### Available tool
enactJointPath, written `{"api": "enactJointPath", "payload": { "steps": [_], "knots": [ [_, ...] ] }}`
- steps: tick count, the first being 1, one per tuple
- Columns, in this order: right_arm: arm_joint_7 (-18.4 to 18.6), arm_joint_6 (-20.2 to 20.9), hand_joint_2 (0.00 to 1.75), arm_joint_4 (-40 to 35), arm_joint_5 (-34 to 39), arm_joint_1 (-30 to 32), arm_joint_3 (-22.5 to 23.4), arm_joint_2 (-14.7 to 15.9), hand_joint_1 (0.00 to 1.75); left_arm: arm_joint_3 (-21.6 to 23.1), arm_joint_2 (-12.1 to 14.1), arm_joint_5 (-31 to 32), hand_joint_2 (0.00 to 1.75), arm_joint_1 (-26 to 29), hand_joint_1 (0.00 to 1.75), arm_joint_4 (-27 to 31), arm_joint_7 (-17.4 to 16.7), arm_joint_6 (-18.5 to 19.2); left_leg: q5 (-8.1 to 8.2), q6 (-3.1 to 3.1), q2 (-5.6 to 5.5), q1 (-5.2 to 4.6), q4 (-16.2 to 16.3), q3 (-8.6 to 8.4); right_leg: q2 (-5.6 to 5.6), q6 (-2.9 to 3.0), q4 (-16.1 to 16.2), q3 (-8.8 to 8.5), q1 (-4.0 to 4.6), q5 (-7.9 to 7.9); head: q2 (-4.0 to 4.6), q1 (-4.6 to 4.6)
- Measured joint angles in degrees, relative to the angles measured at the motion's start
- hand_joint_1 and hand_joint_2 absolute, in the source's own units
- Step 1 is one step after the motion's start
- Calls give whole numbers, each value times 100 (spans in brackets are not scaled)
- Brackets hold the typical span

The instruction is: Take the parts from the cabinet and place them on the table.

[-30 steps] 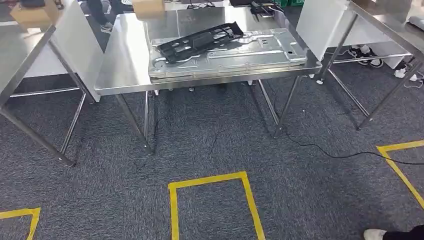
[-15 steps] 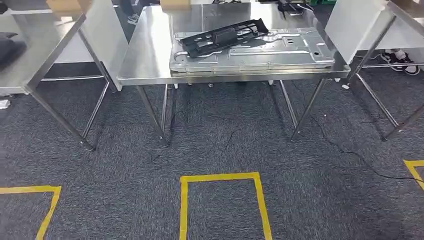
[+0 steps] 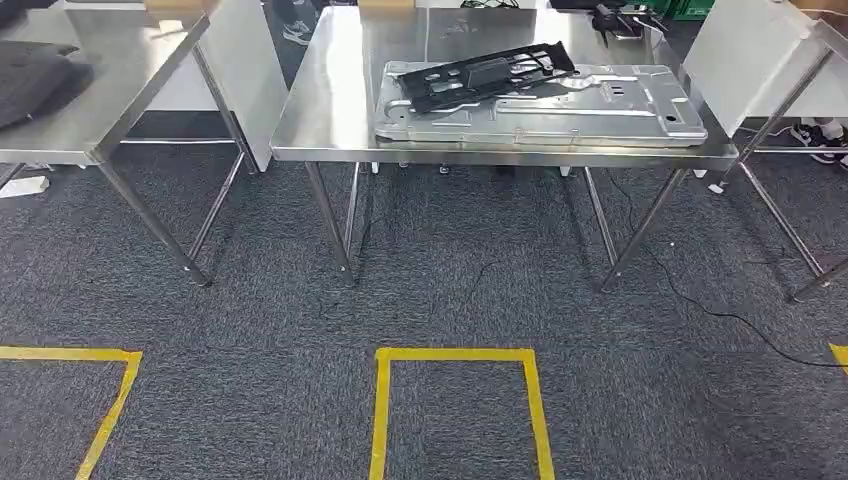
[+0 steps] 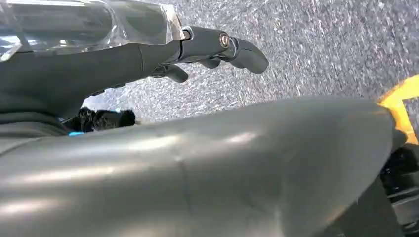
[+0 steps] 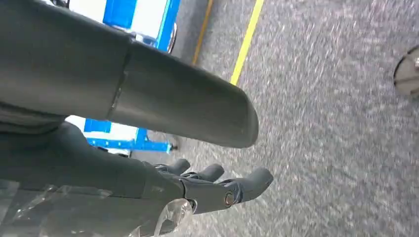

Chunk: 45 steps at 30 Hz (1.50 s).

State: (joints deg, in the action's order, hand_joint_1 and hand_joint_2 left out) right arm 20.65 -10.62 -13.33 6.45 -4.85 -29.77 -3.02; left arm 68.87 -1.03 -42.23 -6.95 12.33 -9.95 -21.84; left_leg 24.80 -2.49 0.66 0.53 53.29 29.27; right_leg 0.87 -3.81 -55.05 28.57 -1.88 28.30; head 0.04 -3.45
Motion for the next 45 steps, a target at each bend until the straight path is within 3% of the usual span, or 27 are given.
{"api": "enactJointPath", "payload": {
  "steps": [3,5,6,8,9,10,11,14,16,18,20,21,23,24,25,27,29,31,32,34,35,36,38,39,40,44,45],
  "knots": [
    [7,0,0,17,11,11,22,0,0,0,0,0,0,-10,0,0,7,0,14,-82,42,-27,1,12,-35,0,-1340,645,34,688,0,9],
    [9,2,0,37,13,17,39,2,0,0,-9,-2,0,3,0,0,11,2,19,-94,78,-54,3,2,-44,-7,-1899,945,35,783,0,7],
    [18,4,0,39,13,19,46,2,0,0,-9,-2,0,5,0,0,11,2,29,-99,102,-59,6,-8,-41,-7,-1757,890,31,625,0,9],
    [18,11,0,46,13,19,53,7,0,-2,-11,-2,0,1,0,0,11,4,62,-71,149,-48,36,-37,37,-15,-839,473,26,81,0,9],
    [20,18,0,53,16,13,61,7,0,-4,-11,-2,0,2,0,0,11,7,98,-33,180,-62,77,-40,217,-5,-412,267,27,-98,0,7],
    [24,24,0,55,20,5,64,2,0,-7,-11,-2,0,3,0,0,11,7,161,14,207,-131,172,-17,361,-2,-117,182,46,-123,0,20],
    [22,28,0,55,20,-8,70,9,0,-9,-11,-2,0,7,0,0,11,7,181,28,242,-118,174,-7,245,82,-148,200,43,-96,0,-9],
    [33,28,0,57,20,-16,70,-7,0,-9,-2,0,0,-6,0,-2,9,13,214,90,420,-99,191,-38,81,174,-126,232,51,-115,0,4],
    [44,28,0,61,22,-17,72,-2,0,-9,-2,-2,0,-12,0,0,9,15,499,183,104,-54,534,93,-2,220,-123,238,28,-138,0,0],
    [68,28,0,64,22,-30,72,0,0,-9,-4,-4,0,13,0,0,-9,20,976,222,39,-38,1489,522,-90,253,-124,257,66,-150,0,0],
    [85,37,0,64,22,-19,72,0,0,-9,-4,-9,0,29,0,-2,-28,24,1088,215,23,-26,2054,801,-206,259,-125,264,90,-153,0,0],
    [94,41,0,66,22,-6,72,0,0,-9,-4,-9,0,29,0,0,-32,24,960,177,14,-33,1944,768,-266,260,-126,262,90,-153,0,0],
    [103,42,0,66,22,-6,72,-2,0,-9,-2,-9,0,18,0,-2,-57,24,449,84,-60,-59,1053,378,-421,259,-125,247,92,-157,0,0],
    [103,42,0,66,24,-16,72,-4,0,-9,0,-7,0,16,0,-2,-57,22,204,48,-226,-63,509,120,-482,254,-124,236,90,-160,0,0],
    [105,42,0,66,24,-21,72,-9,0,-9,2,-9,0,13,0,-2,-59,24,219,23,-493,-65,258,21,-524,234,-130,247,101,-164,0,0],
    [111,44,0,66,24,-30,72,-7,0,-9,2,-2,0,10,0,0,-65,26,198,22,-365,-105,241,34,-617,175,-123,286,86,-187,0,0],
    [127,61,0,66,22,2,72,-7,0,-9,0,11,0,1,0,0,-70,42,159,-55,-274,-92,183,25,-716,89,-75,300,90,-222,0,7],
    [131,68,0,68,22,-1,72,-2,0,-9,2,26,0,-22,0,0,-70,42,96,-125,-174,-76,103,-1,-325,79,-291,370,101,-47,0,24],
    [136,70,0,68,22,-3,70,-2,0,-9,2,37,0,-20,0,0,-70,46,97,-174,-106,-82,103,1,-209,75,-670,551,105,201,0,20],
    [142,70,0,68,24,-15,72,-2,0,-9,2,59,0,4,0,-2,-70,61,103,-183,43,-100,105,9,-174,56,-1639,999,101,626,0,22],
    [144,70,0,68,24,-11,70,-2,0,-9,2,63,0,13,0,0,-72,66,105,-186,115,-102,106,13,-173,42,-1901,1120,101,664,0,24],
    [146,85,0,68,20,-4,70,-2,0,-9,2,78,0,14,0,0,-76,70,107,-183,178,-102,107,11,-162,31,-1851,1089,98,574,0,24],
    [168,90,0,68,9,-5,70,0,0,-9,2,98,0,1,0,0,-92,96,116,-173,292,-99,110,-6,-75,27,-1033,657,83,139,0,26],
    [179,90,0,68,7,-7,70,2,0,-9,2,101,0,-5,0,0,-100,105,132,-149,350,-98,117,-21,71,35,-434,326,82,-92,0,24],
    [181,92,0,68,7,-15,70,0,0,-9,4,101,0,-6,0,-2,-118,120,151,-116,405,-137,128,-41,352,61,-82,155,98,-94,0,26],
    [219,203,0,68,-41,-9,68,-9,0,-7,17,146,0,-24,0,-2,-181,173,175,-1,618,-156,123,-78,92,194,-47,202,139,-160,0,20],
    [243,241,0,68,-50,-13,59,-11,0,-7,24,164,0,-38,0,-2,-203,186,217,56,551,-136,164,-65,37,250,-27,198,89,-200,0,22]
  ]
}}
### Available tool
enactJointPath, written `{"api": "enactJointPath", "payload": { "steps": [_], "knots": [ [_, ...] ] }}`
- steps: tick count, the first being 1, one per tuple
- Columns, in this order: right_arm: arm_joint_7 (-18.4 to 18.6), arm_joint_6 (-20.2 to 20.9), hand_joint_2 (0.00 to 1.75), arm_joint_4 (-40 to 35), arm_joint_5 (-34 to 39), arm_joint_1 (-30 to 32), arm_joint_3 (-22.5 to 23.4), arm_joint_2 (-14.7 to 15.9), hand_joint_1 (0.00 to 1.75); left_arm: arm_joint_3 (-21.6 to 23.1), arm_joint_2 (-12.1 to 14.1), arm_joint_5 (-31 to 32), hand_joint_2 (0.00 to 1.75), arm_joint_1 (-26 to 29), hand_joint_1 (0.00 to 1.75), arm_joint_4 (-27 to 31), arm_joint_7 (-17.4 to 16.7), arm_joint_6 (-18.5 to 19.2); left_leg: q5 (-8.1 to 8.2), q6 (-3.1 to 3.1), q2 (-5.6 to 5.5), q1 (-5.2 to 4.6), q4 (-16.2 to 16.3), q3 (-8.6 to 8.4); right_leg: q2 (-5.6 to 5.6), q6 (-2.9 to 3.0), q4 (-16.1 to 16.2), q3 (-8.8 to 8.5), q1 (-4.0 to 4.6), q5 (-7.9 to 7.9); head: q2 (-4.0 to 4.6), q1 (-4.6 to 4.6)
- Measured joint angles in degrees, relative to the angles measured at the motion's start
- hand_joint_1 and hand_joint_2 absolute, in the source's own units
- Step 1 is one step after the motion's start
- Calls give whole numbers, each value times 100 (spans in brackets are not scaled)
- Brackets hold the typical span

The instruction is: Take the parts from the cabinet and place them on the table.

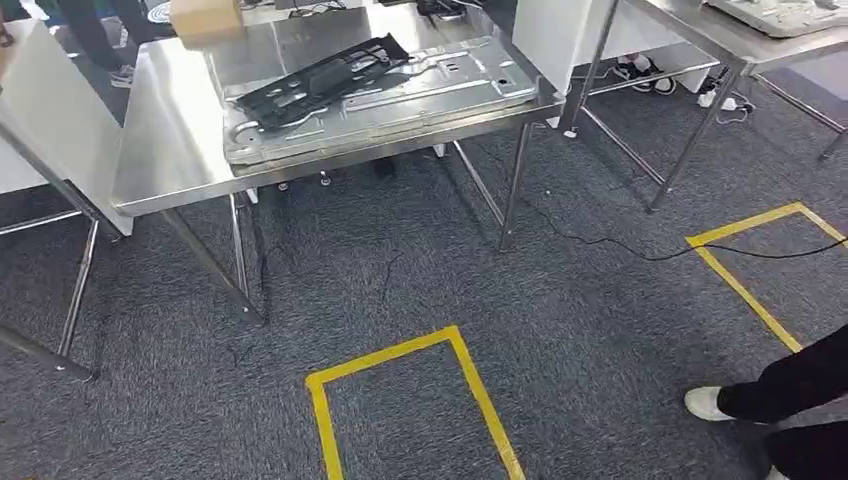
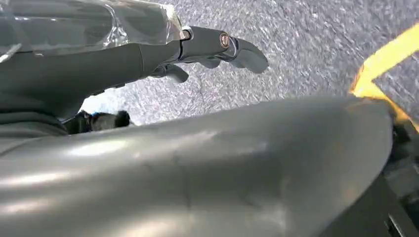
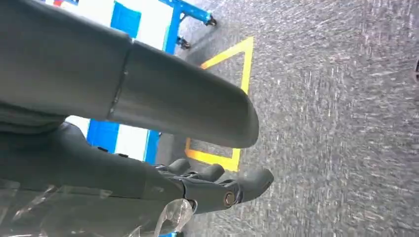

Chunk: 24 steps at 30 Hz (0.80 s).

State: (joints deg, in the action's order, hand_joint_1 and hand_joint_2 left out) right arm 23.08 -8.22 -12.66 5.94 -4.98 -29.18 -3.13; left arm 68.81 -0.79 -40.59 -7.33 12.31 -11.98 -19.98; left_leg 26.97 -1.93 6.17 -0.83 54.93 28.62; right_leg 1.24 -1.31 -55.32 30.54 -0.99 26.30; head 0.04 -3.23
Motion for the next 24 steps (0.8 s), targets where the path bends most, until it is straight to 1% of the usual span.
{"api": "enactJointPath", "payload": {
  "steps": [1,2,3,4,5,6,7,8,9,10,11,12,13,14,15,16,17,18,19,20,21,22,23,24],
  "knots": [
    [43,35,0,0,-26,-3,-9,-2,0,0,2,11,0,-17,0,0,-23,13,155,62,-280,31,169,49,-57,17,0,15,-23,-10,0,-13],
    [89,48,0,0,-57,-14,-13,-2,0,0,4,24,0,-17,0,2,-52,26,396,102,-437,50,528,195,-88,45,0,30,-27,-28,0,-7],
    [113,66,0,0,-100,-22,-28,-15,0,2,18,33,0,-10,0,0,-76,48,647,127,-498,73,1004,402,-157,61,0,50,-28,-38,0,-7],
    [138,92,0,0,-103,-22,-50,-15,0,4,22,33,0,4,0,0,-87,55,843,148,-523,93,1471,610,-223,72,-1,68,-28,-49,0,-9],
    [151,129,0,0,-96,-13,-77,-17,0,9,26,35,0,23,0,0,-94,61,925,163,-533,106,1817,761,-302,72,-3,82,-28,-58,0,-9],
    [159,149,0,0,-87,-8,-85,-26,0,11,33,35,0,37,0,0,-94,63,857,167,-538,117,1830,766,-384,66,-3,86,-30,-67,0,-9],
    [162,164,0,0,-60,-2,-98,-28,0,13,37,35,0,38,0,2,-94,65,682,160,-549,122,1581,651,-454,57,-3,85,-30,-73,0,-9],
    [162,179,0,0,-41,3,-105,-35,0,13,48,37,0,31,0,0,-94,70,416,135,-574,123,1091,420,-534,42,-3,82,-30,-83,0,-9],
    [149,207,0,0,-26,1,-107,-48,0,13,61,37,0,22,0,0,-94,79,158,104,-661,122,532,154,-602,28,-3,79,-30,-92,0,-9],
    [116,253,0,0,17,-4,-107,-70,0,13,83,39,0,16,0,0,-105,96,-7,59,-953,123,43,-69,-656,6,-3,90,-49,-106,0,-9],
    [70,290,0,0,39,-18,-107,-74,0,15,92,39,0,8,0,0,-116,111,24,41,-1011,101,-69,-85,-711,-28,-15,105,0,-113,0,-11],
    [30,339,0,0,83,-23,-107,-76,0,15,98,39,0,4,0,0,-127,116,10,34,-953,86,-64,-74,-742,-60,-5,129,-17,-132,0,-7],
    [-4,402,0,0,109,-4,-105,-74,0,17,103,39,0,-1,0,0,-127,124,10,25,-926,73,-54,-69,-790,-92,7,138,-31,-146,0,0],
    [-31,424,0,0,122,11,-105,-72,0,17,109,33,0,-4,0,2,-133,133,-6,-2,-891,56,-52,-70,-828,-132,38,137,-43,-171,0,-2],
    [-63,444,0,2,122,23,-107,-70,0,17,114,35,0,-13,0,0,-127,133,-63,-73,-826,100,-122,-79,-867,-184,40,156,-21,-179,0,0],
    [-98,441,0,2,114,18,-107,-68,0,17,129,33,0,-31,0,2,-114,127,-103,-120,-749,105,-156,-81,-596,-167,-80,198,-27,-89,0,0],
    [-129,417,0,2,96,3,-111,-68,0,17,138,35,0,-29,0,0,-85,116,-114,-160,-693,98,-158,-66,-370,-157,-423,362,-3,164,0,2],
    [-138,400,0,2,81,4,-118,-66,0,17,146,35,0,-12,0,0,-74,114,-115,-173,-614,86,-158,-62,-283,-166,-869,568,3,410,0,9],
    [-95,411,0,2,98,-3,-131,-63,0,17,155,41,0,6,0,0,-68,111,-114,-176,-523,71,-155,-48,-233,-178,-1379,802,-3,635,0,20],
    [-33,452,0,4,151,-3,-138,-55,0,22,164,48,0,20,0,0,-68,114,-113,-177,-439,59,-155,-39,-216,-190,-1746,962,-2,756,0,20],
    [15,483,0,4,197,-3,-140,-48,0,24,168,63,0,30,0,0,-68,118,-113,-176,-357,53,-154,-36,-211,-200,-1872,1007,-4,746,0,20],
    [76,492,0,4,212,-3,-140,-39,0,28,168,79,0,30,0,0,-70,135,-111,-175,-280,55,-153,-38,-192,-205,-1705,896,-8,614,0,20],
    [103,472,0,4,229,1,-144,-24,0,28,168,81,0,23,0,0,-74,151,-105,-167,-213,64,-152,-43,-149,-212,-1249,635,-12,383,0,20],
    [116,450,0,4,254,1,-151,-9,0,28,168,81,0,15,0,2,-87,153,-94,-149,-156,76,-145,-56,-53,-217,-669,308,-21,148,0,20]
  ]
}}
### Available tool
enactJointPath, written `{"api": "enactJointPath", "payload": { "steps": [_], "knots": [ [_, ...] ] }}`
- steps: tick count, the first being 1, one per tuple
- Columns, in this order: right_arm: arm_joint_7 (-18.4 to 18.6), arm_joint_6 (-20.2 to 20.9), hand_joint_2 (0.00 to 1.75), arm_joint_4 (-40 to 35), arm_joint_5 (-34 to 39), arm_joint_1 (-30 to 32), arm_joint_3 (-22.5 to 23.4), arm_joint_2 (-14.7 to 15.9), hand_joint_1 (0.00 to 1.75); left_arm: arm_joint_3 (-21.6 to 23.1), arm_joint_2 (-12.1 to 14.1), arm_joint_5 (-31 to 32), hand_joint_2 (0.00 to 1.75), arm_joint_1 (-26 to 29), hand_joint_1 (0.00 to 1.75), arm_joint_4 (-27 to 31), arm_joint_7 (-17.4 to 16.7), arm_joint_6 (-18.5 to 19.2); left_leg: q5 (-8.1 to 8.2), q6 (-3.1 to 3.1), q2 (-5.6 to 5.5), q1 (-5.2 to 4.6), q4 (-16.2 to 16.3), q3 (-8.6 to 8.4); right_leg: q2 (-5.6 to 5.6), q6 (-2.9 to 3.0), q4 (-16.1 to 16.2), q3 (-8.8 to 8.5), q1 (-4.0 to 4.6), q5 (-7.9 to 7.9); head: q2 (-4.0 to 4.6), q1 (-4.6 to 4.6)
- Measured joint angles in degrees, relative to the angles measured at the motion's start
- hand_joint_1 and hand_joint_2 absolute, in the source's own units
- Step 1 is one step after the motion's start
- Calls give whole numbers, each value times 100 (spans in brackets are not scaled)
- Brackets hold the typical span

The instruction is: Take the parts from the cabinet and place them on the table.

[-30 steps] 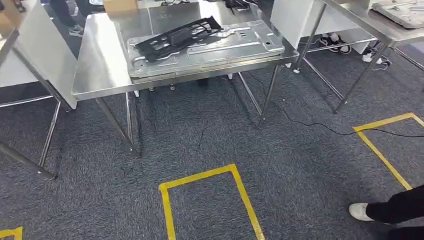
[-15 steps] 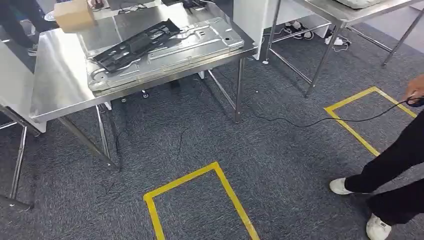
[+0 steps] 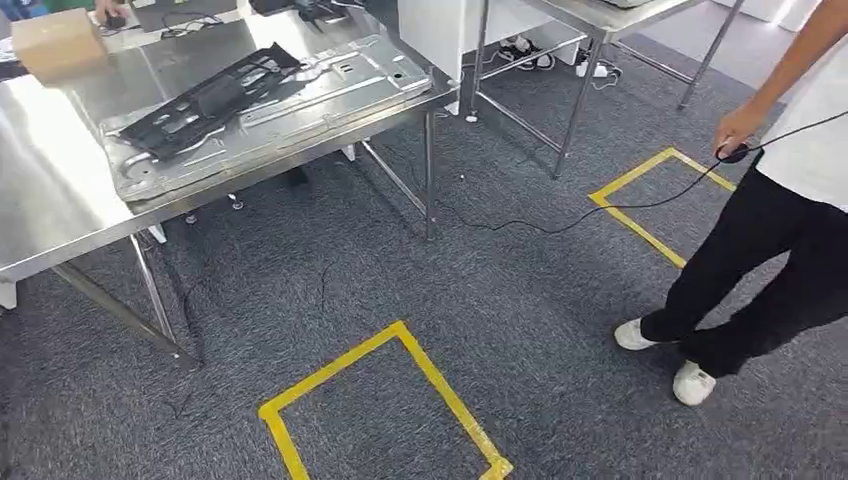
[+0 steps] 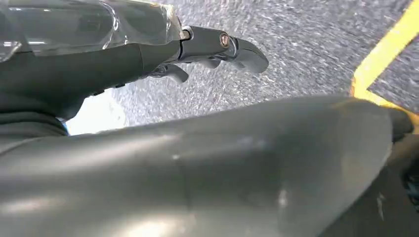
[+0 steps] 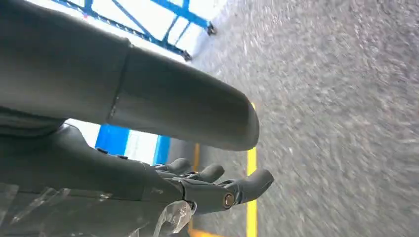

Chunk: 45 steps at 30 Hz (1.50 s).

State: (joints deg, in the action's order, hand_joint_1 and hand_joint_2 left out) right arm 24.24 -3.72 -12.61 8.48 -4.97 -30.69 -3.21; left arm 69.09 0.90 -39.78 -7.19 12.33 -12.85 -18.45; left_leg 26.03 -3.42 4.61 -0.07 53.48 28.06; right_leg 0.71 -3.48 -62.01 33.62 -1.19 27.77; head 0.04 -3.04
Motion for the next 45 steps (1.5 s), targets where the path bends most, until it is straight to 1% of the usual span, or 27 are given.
{"api": "enactJointPath", "payload": {
  "steps": [1,2,3,6,7,8,9,10,14,16,17,18,19,23,24,25,28,30,31,33,34,35,39,40,42,44,45],
  "knots": [
    [11,-17,0,0,9,-3,0,4,0,0,0,-9,0,-7,0,-2,0,4,21,38,48,-23,23,-18,242,-11,499,-297,-2,-150,0,0],
    [31,-77,0,0,9,-19,0,-2,0,0,11,-26,0,-6,0,-2,-11,11,65,85,96,-69,60,2,349,9,668,-358,34,-92,0,7],
    [64,-153,0,0,20,-18,0,2,0,0,11,-26,0,-14,0,-2,-42,35,76,102,148,-73,63,-9,257,88,662,-326,10,-126,0,-7],
    [122,-414,0,4,129,7,-2,7,0,6,13,44,0,-41,0,-2,-109,140,90,162,301,-47,59,-50,83,187,674,-298,36,-150,0,-4],
    [114,-481,0,4,153,3,-2,11,0,7,13,79,0,-51,0,-2,-79,138,166,208,118,-10,144,-35,48,219,681,-294,17,-169,0,-2],
    [83,-538,0,6,222,-1,0,20,0,9,13,96,0,-51,0,-2,-46,116,376,243,-157,6,391,71,15,243,680,-282,10,-184,0,-13],
    [53,-549,0,7,269,-15,0,24,0,11,5,96,0,-40,0,-2,24,64,655,270,-301,19,853,269,-17,258,680,-264,11,-194,0,-9],
    [28,-546,0,7,313,-22,0,26,0,11,4,83,0,-26,0,-2,86,15,839,283,-341,22,1227,435,-57,265,679,-249,15,-198,0,-11],
    [17,-546,0,7,321,-20,0,26,0,11,4,70,0,-20,0,-2,120,-11,906,286,-352,23,1381,505,-76,270,679,-244,17,-202,0,-9],
    [-42,-524,0,7,369,-13,0,35,0,11,2,22,0,8,0,-2,252,-90,1084,285,-382,22,2006,796,-174,285,678,-222,30,-216,0,-9],
    [-46,-529,0,11,472,-7,0,37,0,13,2,138,0,18,0,-2,391,-118,450,177,-436,4,1034,349,-359,272,677,-238,46,-232,0,-9],
    [-55,-551,0,11,483,-9,2,37,0,18,4,144,0,14,0,-2,413,-147,178,118,-532,-11,435,68,-407,262,678,-247,48,-238,0,-9],
    [-77,-592,0,11,496,-11,2,33,0,18,4,142,0,5,0,-2,422,-160,141,55,-751,-24,73,-82,-449,245,681,-235,29,-250,0,-9],
    [-109,-739,0,15,474,-6,7,46,0,37,-48,129,0,-12,0,0,293,-100,92,42,-617,-90,61,-47,-551,112,716,-197,19,-313,0,-4],
    [-138,-784,0,20,461,-3,4,59,0,42,-70,122,0,-14,0,0,269,-90,13,-4,-560,-17,-32,-59,-561,71,698,-185,51,-305,0,-4],
    [-164,-837,0,20,415,-2,4,70,0,42,-77,118,0,-29,0,0,218,-90,-19,-27,-514,-24,-52,-60,-361,69,562,-118,54,-188,0,2],
    [-308,-1080,0,20,194,-18,-15,72,0,44,-94,68,0,-4,0,0,179,-83,-32,-74,-350,-39,-49,-26,-167,37,-717,467,51,503,0,26],
    [-481,-1244,0,20,46,-6,-77,70,0,44,-107,6,0,20,0,0,206,-122,-30,-74,-225,-43,-47,-19,-154,16,-1133,634,48,565,0,26],
    [-588,-1327,0,20,-16,0,-109,70,0,44,-111,-35,0,23,0,0,232,-158,-28,-71,-174,-42,-46,-21,-137,14,-929,512,40,423,0,28],
    [-809,-1487,0,20,-182,-7,-166,74,0,42,-131,-131,0,19,0,0,308,-238,-12,-47,-79,-32,-37,-44,-13,7,154,-86,21,-63,0,26],
    [-906,-1591,0,20,-268,-16,-205,74,0,39,-140,-172,0,15,0,0,358,-265,10,-14,-50,-48,-16,-58,190,6,644,-365,20,-196,0,26],
    [-1089,-1740,0,17,-401,-23,-258,65,0,35,-142,-199,0,11,0,0,433,-282,34,28,-8,-88,-2,-48,285,40,698,-381,58,-135,0,22],
    [-1772,-2399,0,17,-819,-28,-527,66,0,15,-173,-282,0,0,0,0,540,-345,58,128,143,-76,26,-60,74,187,720,-315,60,-192,0,22],
    [-1843,-2510,0,15,-877,-52,-577,61,0,0,-177,-295,0,-5,0,0,540,-372,128,170,15,-43,103,-43,39,219,730,-311,37,-213,0,22],
    [-1919,-2653,0,15,-962,-87,-710,57,0,-15,-190,-321,0,5,0,0,560,-404,632,239,-308,-4,848,271,-43,265,729,-278,37,-242,0,13],
    [-1930,-2651,0,13,-949,-100,-809,41,0,-17,-192,-321,0,35,0,0,592,-402,1018,257,-364,8,1783,693,-172,283,723,-240,58,-259,0,13],
    [-1932,-2640,0,13,-892,-92,-846,37,0,-17,-192,-321,0,52,0,0,603,-402,1034,247,-375,1,2000,800,-238,291,722,-229,63,-269,0,13]
  ]
}}
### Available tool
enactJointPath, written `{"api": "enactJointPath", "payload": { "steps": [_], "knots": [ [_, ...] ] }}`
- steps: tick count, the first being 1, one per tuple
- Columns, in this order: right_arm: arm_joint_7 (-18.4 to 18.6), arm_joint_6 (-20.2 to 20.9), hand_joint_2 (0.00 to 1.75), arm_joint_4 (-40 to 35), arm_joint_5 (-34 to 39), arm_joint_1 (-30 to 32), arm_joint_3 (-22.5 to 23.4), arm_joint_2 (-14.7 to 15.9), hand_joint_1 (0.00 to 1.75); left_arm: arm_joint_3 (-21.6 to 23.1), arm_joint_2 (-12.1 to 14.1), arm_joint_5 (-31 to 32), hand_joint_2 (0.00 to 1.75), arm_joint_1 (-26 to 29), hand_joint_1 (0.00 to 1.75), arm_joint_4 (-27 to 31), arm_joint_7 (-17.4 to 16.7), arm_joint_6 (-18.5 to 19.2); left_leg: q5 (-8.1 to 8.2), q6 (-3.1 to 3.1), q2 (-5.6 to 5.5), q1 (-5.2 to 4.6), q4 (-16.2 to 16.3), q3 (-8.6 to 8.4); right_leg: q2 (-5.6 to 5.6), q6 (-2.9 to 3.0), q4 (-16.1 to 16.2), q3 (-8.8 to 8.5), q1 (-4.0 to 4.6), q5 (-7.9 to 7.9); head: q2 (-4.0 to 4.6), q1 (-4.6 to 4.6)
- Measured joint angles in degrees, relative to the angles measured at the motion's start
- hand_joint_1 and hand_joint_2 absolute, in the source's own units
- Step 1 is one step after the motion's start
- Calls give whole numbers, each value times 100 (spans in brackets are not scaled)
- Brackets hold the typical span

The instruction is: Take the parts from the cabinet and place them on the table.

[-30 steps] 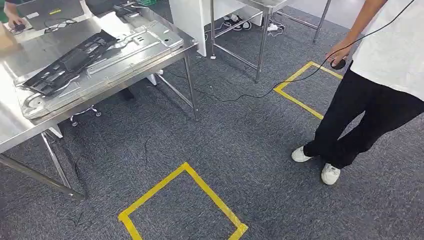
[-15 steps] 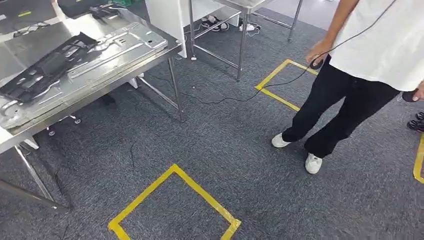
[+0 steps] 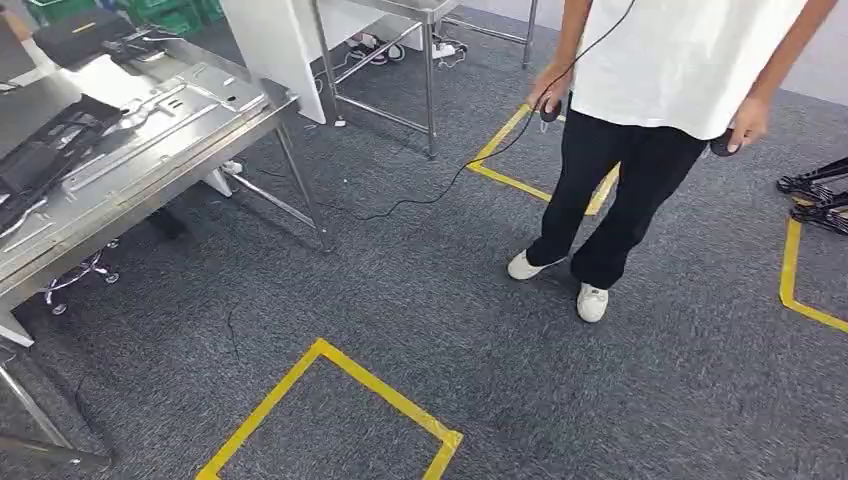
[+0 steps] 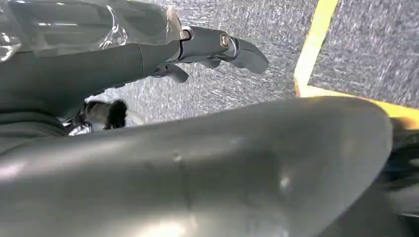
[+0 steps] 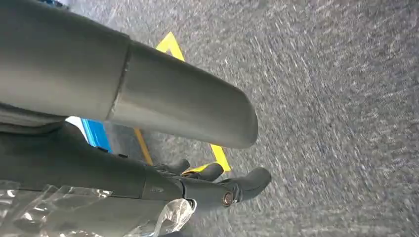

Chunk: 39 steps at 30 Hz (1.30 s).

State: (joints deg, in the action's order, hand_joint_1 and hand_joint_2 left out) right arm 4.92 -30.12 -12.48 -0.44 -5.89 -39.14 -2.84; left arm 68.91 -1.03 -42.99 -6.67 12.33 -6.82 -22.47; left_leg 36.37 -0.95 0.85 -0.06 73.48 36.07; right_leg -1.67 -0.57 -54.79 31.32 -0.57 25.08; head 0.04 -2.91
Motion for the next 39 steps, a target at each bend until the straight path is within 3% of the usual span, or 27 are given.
{"api": "enactJointPath", "payload": {
  "steps": [1,2,3,4,5,9,10,11,14,15,16,18,19,20,21,22,24,25,27,29,30,31,32,34,35,36,39],
  "knots": [
    [2,40,0,0,66,1,-29,0,0,0,0,0,0,7,0,0,9,0,-111,-8,-15,-2,-94,-38,-56,4,0,1,1,-10,0,0],
    [6,83,0,0,131,5,-48,0,0,0,0,-2,0,4,0,0,24,0,-338,-31,-32,-2,-454,-215,-128,-3,0,-4,4,-17,0,0],
    [20,117,0,0,170,10,-70,-2,0,-2,0,-2,0,-3,0,0,26,0,-610,-75,-77,-13,-970,-457,-188,-7,1,-14,10,-24,0,-2],
    [24,153,0,0,195,13,-88,-11,0,-4,2,0,0,-9,0,0,31,0,-901,-145,-199,-30,-1600,-759,-255,-18,3,-25,10,-31,0,-2],
    [39,201,0,0,237,24,-101,-35,0,-7,24,2,0,-14,0,-2,33,0,-962,-225,-407,-53,-1939,-888,-277,-33,5,-12,-15,-40,0,-4],
    [493,842,0,2,634,57,-103,-44,0,-4,31,114,0,-37,0,-2,35,0,-1001,-293,-271,-103,-2034,-884,-425,-191,61,34,-29,-118,0,-2],
    [654,1057,0,2,718,61,-103,-42,0,-4,31,153,0,-41,0,0,35,0,-1094,-314,-211,-15,-2144,-915,-331,-189,-4,51,-11,-81,0,2],
    [840,1255,0,4,801,60,-103,-33,0,-4,31,208,0,-46,0,0,35,4,-1113,-321,-171,-39,-2169,-924,-79,-205,-170,126,1,65,0,13],
    [1254,1602,0,9,1007,51,-81,-24,0,13,28,282,0,-14,0,-2,26,31,-1121,-349,21,-50,-2164,-900,59,-278,-1477,722,-16,757,0,9],
    [1392,1742,0,9,1106,58,-66,-20,0,17,28,302,0,-3,0,0,20,50,-1118,-348,101,-50,-2161,-892,74,-307,-1781,852,-23,827,0,9],
    [1500,1848,0,9,1179,59,-50,-15,0,20,28,317,0,-2,0,0,15,59,-1116,-346,159,-47,-2160,-893,87,-323,-1772,832,-34,767,0,9],
    [1721,2005,0,9,1323,61,7,13,0,26,22,356,0,-16,0,0,13,83,-1098,-318,272,-25,-2138,-897,154,-366,-1044,424,-82,370,0,9],
    [1799,2055,0,9,1386,61,37,18,0,30,20,380,0,-22,0,0,13,87,-1074,-284,313,-13,-2105,-898,265,-389,-508,121,-98,150,0,9],
    [1853,2100,0,9,1449,60,70,17,0,33,20,382,0,-28,0,0,-6,87,-1039,-234,355,-21,-2058,-898,468,-410,-42,-143,-111,48,0,9],
    [1893,2147,0,9,1502,53,94,7,0,33,31,389,0,-34,0,0,-24,87,-980,-186,379,-58,-2010,-875,454,-345,22,-149,-63,77,0,9],
    [1915,2155,0,9,1517,58,109,7,0,37,28,400,0,-35,0,-2,-28,87,-980,-172,412,-70,-2011,-883,391,-277,15,-131,-78,70,0,0],
    [1937,2160,0,9,1554,74,146,13,0,52,24,406,0,-51,0,0,-68,85,-995,-138,489,-40,-2012,-892,313,-208,10,-100,-29,62,0,4],
    [1939,2173,0,9,1563,75,172,11,0,61,24,413,0,-61,0,0,-68,85,-972,-107,520,-16,-1984,-889,262,-155,29,-93,-50,31,0,4],
    [1952,2177,0,9,1570,65,188,9,0,63,22,422,0,-75,0,-2,-70,81,-620,-38,140,24,-1542,-720,205,-101,30,-72,-66,2,0,0],
    [1954,2192,0,9,1576,55,201,4,0,74,22,435,0,-58,0,0,-81,81,-121,-9,17,33,-530,-264,109,-71,29,-33,-57,-16,0,0],
    [1956,2195,0,9,1585,55,212,2,0,83,22,437,0,-38,0,-2,-81,81,17,-8,-2,33,-106,-62,46,-57,28,-14,-52,-27,0,0],
    [1954,2197,0,9,1591,58,225,2,0,98,22,439,0,-24,0,-2,-81,79,3,-15,-14,33,41,12,-14,-59,27,-6,-50,-36,0,-2],
    [1954,2199,0,9,1596,67,234,0,0,112,22,439,0,-16,0,-2,-81,79,-144,-33,-21,32,-119,-57,-82,-63,27,-6,-49,-44,0,0],
    [1954,2208,0,9,1596,72,240,-15,0,118,22,446,0,-24,0,-2,-81,76,-658,-95,-79,32,-1082,-510,-209,-88,27,-16,-50,-61,0,-2],
    [1954,2208,0,9,1596,70,242,-28,0,118,22,446,0,-30,0,-2,-81,70,-893,-126,-202,32,-1614,-762,-268,-105,27,-18,-54,-73,0,-2],
    [1954,2212,0,9,1594,66,251,-46,0,122,26,446,0,-35,0,-2,-83,68,-916,-152,-371,24,-1936,-880,-304,-135,21,-1,-43,-88,0,-2],
    [1952,2219,0,9,1583,86,264,-48,0,127,24,393,0,-38,0,-2,-85,90,-955,-173,-262,-40,-1930,-851,-415,-226,36,32,-48,-130,0,4]
  ]
}}
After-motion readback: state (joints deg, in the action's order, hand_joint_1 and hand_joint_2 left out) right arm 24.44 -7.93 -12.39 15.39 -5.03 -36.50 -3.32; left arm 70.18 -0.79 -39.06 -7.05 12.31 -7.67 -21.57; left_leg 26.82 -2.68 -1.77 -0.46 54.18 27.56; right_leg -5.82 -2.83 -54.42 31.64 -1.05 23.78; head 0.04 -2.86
